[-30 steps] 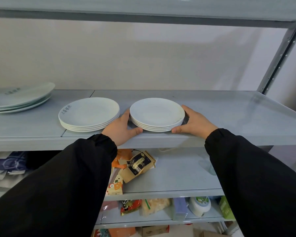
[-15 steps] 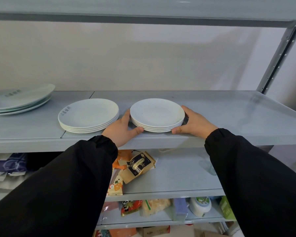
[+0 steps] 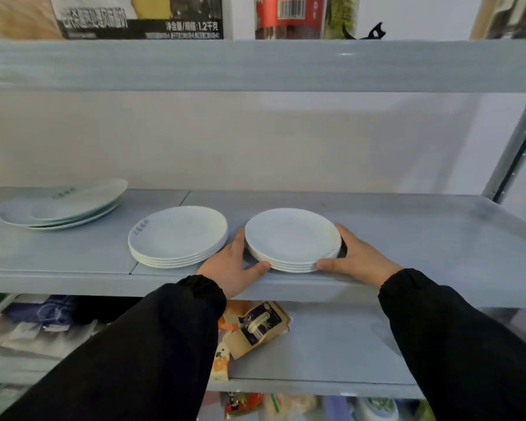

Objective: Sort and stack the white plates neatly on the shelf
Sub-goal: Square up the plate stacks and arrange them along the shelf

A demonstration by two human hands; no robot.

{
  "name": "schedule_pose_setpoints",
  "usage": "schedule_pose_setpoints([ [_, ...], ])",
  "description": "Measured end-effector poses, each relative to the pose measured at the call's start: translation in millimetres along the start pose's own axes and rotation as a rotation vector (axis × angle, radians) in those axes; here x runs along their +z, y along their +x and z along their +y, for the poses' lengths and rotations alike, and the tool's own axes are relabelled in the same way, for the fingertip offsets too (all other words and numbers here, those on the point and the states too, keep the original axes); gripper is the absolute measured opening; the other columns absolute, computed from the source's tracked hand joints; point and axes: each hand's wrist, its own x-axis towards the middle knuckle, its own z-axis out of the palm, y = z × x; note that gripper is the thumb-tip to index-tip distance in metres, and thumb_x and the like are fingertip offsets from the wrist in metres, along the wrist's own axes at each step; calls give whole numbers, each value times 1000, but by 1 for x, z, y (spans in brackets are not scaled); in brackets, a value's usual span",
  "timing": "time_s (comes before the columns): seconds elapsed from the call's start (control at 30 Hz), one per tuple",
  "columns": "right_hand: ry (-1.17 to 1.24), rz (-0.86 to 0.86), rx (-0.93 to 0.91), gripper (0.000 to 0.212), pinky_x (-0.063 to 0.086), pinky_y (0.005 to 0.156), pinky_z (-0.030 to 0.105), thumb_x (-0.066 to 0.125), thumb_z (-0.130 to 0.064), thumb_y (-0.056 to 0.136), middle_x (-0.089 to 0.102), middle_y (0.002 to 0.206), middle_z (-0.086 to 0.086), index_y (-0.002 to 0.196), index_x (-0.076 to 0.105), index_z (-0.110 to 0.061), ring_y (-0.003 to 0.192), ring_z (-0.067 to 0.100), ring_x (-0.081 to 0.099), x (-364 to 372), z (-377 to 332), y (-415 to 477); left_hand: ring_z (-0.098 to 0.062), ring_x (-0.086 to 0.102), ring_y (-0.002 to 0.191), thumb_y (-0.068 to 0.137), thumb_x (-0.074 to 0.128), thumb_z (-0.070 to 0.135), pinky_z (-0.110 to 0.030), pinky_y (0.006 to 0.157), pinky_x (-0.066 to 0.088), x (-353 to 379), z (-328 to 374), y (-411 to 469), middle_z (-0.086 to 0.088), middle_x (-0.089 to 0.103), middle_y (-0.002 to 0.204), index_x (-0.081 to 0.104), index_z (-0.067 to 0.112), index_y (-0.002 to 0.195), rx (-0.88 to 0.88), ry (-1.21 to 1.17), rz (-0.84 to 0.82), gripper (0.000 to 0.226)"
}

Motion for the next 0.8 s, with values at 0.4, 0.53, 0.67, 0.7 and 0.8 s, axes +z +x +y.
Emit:
schedule_pose_setpoints([
  [0.4,-348,-19,-73,124,19,118,32,37,-98,59,18,166,-7,159,17,-28,151,14,20,-30,-59,50,-14,35,135,84,38,69,-33,110,32,-75,3,21,6,42,147,37,34,145,33,192,270,71],
  [0.53,-442,-61,-196,98,20,121,34,49,-78,83,20,165,-8,160,18,-26,151,13,20,-14,-90,79,-18,32,137,75,28,74,-34,110,30,-103,-22,14,7,42,147,40,33,143,-106,342,304,81],
  [0.67,-467,-89,-275,88,25,118,33,56,-69,87,28,162,-6,158,26,-26,148,14,28,14,-117,102,-18,43,126,81,33,73,-34,101,38,-125,-61,-10,6,50,137,46,32,138,-242,375,321,72],
  [0.7,-482,-95,-299,85,26,118,32,57,-66,88,30,162,-5,157,28,-26,147,14,30,22,-124,106,-18,45,124,83,36,72,-33,99,39,-130,-71,-17,6,51,136,47,31,137,-274,379,322,69],
  [0.8,-508,-126,-346,80,27,116,30,60,-60,88,33,161,-5,155,33,-27,145,14,33,49,-144,118,-20,45,127,86,42,68,-35,98,39,-147,-95,-37,3,47,141,46,31,139,-365,383,322,64],
])
